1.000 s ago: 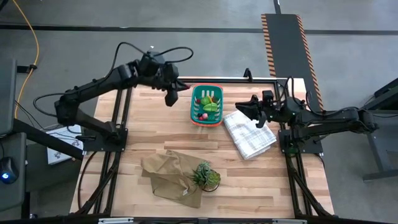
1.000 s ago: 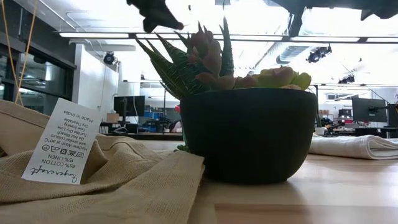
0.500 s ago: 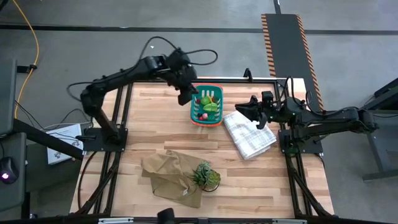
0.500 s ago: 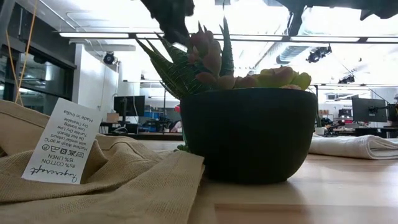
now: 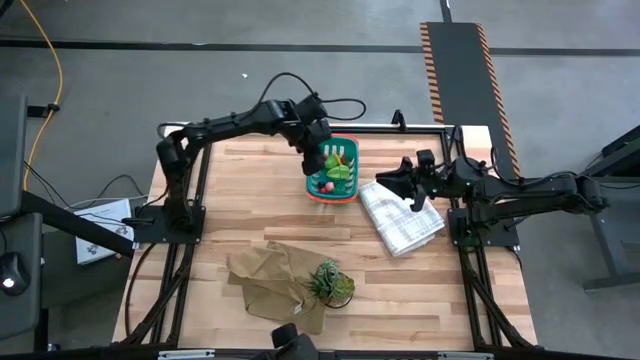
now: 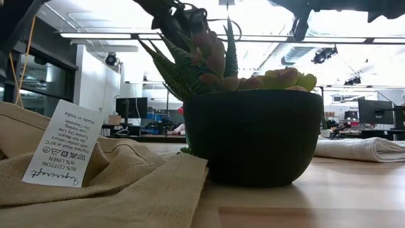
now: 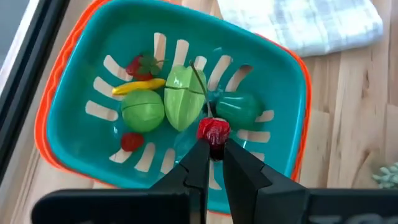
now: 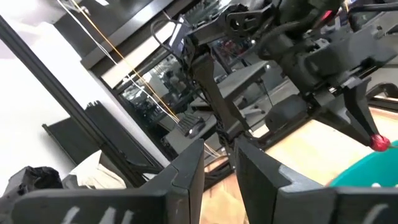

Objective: Pick and placing Produce into tupperware
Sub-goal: Put the red cherry into the green basket

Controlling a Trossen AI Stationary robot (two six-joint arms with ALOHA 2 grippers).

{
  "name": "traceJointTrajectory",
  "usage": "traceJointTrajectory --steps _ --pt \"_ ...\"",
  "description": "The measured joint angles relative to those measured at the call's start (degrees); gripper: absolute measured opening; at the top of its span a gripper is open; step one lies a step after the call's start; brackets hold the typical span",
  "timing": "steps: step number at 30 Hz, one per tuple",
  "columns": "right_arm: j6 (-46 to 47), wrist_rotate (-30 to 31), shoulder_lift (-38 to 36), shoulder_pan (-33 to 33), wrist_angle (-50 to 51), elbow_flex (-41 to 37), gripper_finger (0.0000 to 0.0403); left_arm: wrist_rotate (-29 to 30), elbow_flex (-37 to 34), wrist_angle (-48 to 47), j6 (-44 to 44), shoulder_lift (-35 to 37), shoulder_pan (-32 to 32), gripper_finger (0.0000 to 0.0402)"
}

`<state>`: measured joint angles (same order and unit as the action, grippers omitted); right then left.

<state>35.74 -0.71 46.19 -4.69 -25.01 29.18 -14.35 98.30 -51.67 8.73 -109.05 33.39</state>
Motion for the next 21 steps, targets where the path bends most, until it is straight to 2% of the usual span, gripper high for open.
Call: traceJointTrajectory --steps 8,21 --pt "-1.26 -0.22 0.00 -0.02 0.86 0.00 0.0079 0.47 0.00 3.81 -0.13 -2.71 0.00 0.0028" --pt "-2.16 -0.22 0.02 -0.17 1.88 0.00 0.0079 0.39 0.00 3.27 0.00 -6.51 0.00 0.0028"
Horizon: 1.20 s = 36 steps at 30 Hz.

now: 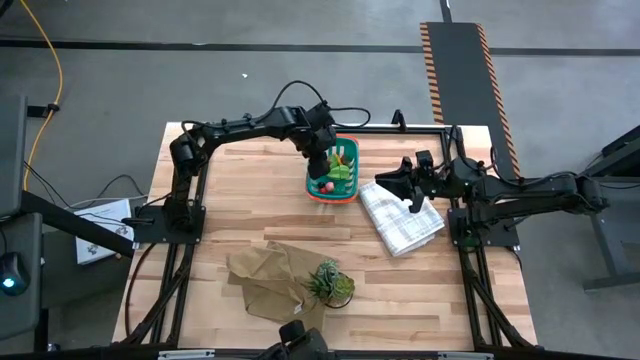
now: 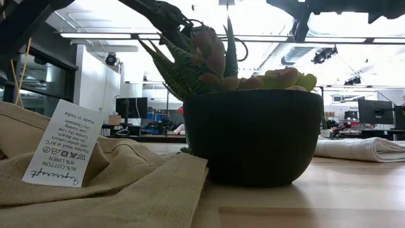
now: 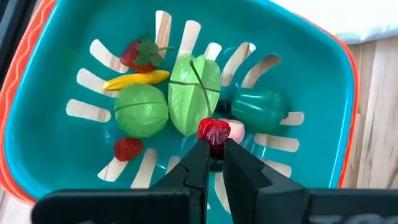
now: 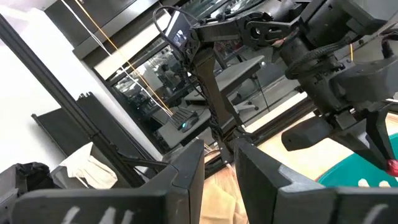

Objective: Pick and placing Produce into tupperware
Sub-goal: Put the red cherry into the green basket, then return to Home Position

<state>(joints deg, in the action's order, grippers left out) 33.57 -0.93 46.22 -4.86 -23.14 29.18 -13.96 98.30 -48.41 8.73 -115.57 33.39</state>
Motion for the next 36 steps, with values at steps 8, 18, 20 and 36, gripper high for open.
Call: traceJointTrajectory --steps 8,18,20,36 --pt "0.01 0.02 -0.01 0.00 0.22 -0.01 0.0079 0.02 0.01 -0.20 0.28 0.06 0.02 0.0028" --pt "0.01 0.04 0.00 0.00 0.22 -0.01 0.0079 -0.17 0.00 -0.32 1.54 0.09 -0.02 0.0031" --pt "0.01 0.04 0.00 0.00 0.22 -0.01 0.0079 -0.26 0.00 -0.26 1.73 0.09 -0.02 0.0042" --pt "-0.60 0.04 -0.02 0.02 0.65 -0.01 0.0079 -12.10 0.00 2.93 -3.61 3.53 2.00 0.0147"
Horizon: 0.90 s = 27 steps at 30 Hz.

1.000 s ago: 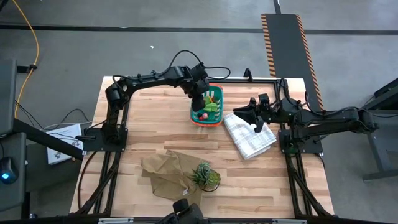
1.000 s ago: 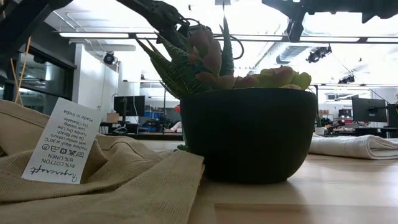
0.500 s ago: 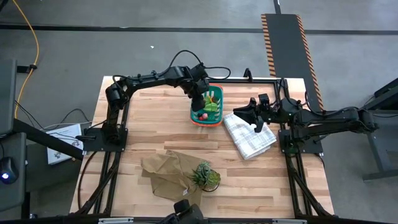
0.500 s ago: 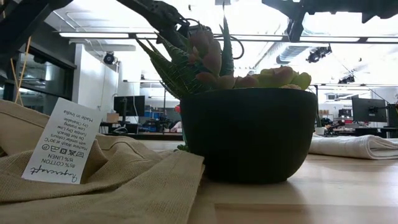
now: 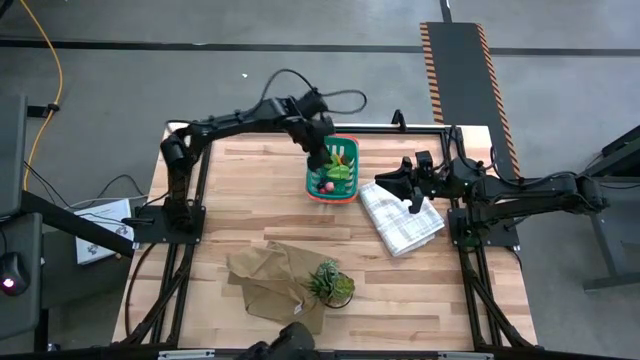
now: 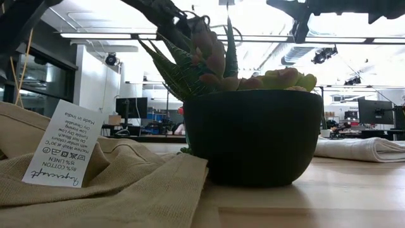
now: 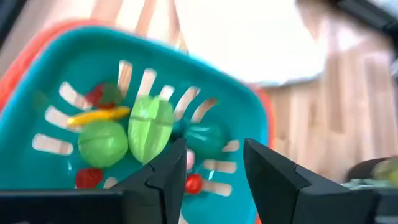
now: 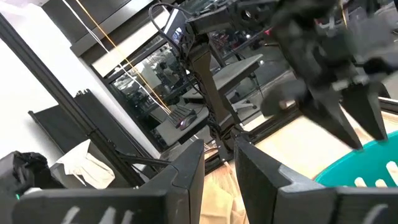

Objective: Pick and placing Produce into tupperware
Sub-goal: Return to Home Position

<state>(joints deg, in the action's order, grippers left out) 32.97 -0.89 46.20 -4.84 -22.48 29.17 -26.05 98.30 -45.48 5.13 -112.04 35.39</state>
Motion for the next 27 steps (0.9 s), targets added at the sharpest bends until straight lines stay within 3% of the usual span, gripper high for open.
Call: traceJointTrajectory --steps 9,19,27 --pt "0.02 -2.42 -3.34 -0.02 0.02 0.00 0.0079 -1.34 0.00 2.89 -0.70 13.16 0.58 0.0111" --pt "-0.63 -2.16 -16.38 -0.02 0.03 0.00 0.0079 0.32 -0.63 3.61 -1.64 28.45 0.60 0.0086" --pt "-3.52 1.61 -26.21 0.00 0.23 0.02 0.0079 1.44 -8.58 4.43 -4.42 42.28 0.60 0.0083"
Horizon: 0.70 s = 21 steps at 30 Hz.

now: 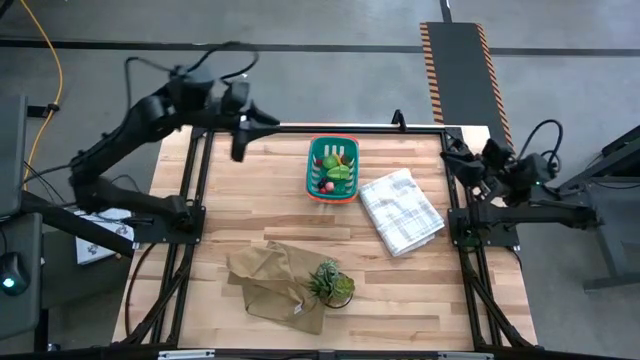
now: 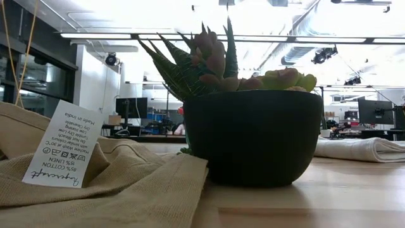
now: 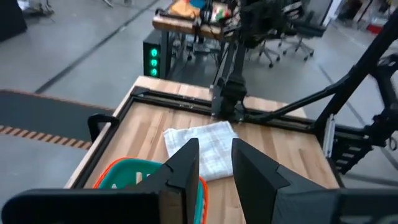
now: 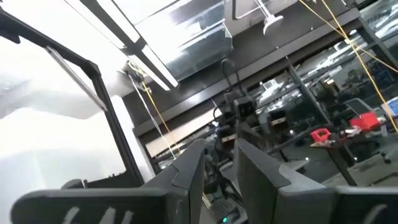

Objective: Pick and placing Produce into tupperware
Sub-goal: Return to Home Position

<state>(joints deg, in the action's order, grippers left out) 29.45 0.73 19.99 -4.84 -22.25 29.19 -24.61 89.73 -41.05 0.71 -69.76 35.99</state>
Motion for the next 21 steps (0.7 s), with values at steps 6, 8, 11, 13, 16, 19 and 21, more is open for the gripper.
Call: traceJointTrajectory --steps 6,8,11,13,16,19,21 --pt "0.04 0.23 -1.29 0.00 2.53 -0.02 0.0079 0.67 -16.22 8.32 -6.96 14.14 -0.02 0.0083" --pt "0.26 0.25 -1.23 0.00 3.53 -0.04 0.0079 1.72 -22.47 12.17 -9.88 19.64 -0.02 0.0083" --pt "1.17 0.27 -0.89 0.02 3.86 -0.06 0.0079 2.44 -30.69 16.61 -14.17 27.14 0.00 0.0083" --pt "1.54 0.69 -0.72 0.02 4.13 -0.07 0.0079 2.70 -35.26 18.56 -17.17 31.37 0.00 0.0083" --pt "1.57 3.08 -0.61 0.02 5.87 -0.07 0.0079 3.84 -40.51 20.45 -20.42 37.17 -0.02 0.0083" --pt "2.49 5.07 -0.46 0.02 7.62 -0.09 0.0079 4.68 -43.96 21.17 -22.43 41.91 -0.02 0.0083" --pt "3.49 5.28 -0.46 0.02 8.84 -0.09 0.0079 4.69 -45.84 21.53 -23.40 44.34 -0.02 0.0083"
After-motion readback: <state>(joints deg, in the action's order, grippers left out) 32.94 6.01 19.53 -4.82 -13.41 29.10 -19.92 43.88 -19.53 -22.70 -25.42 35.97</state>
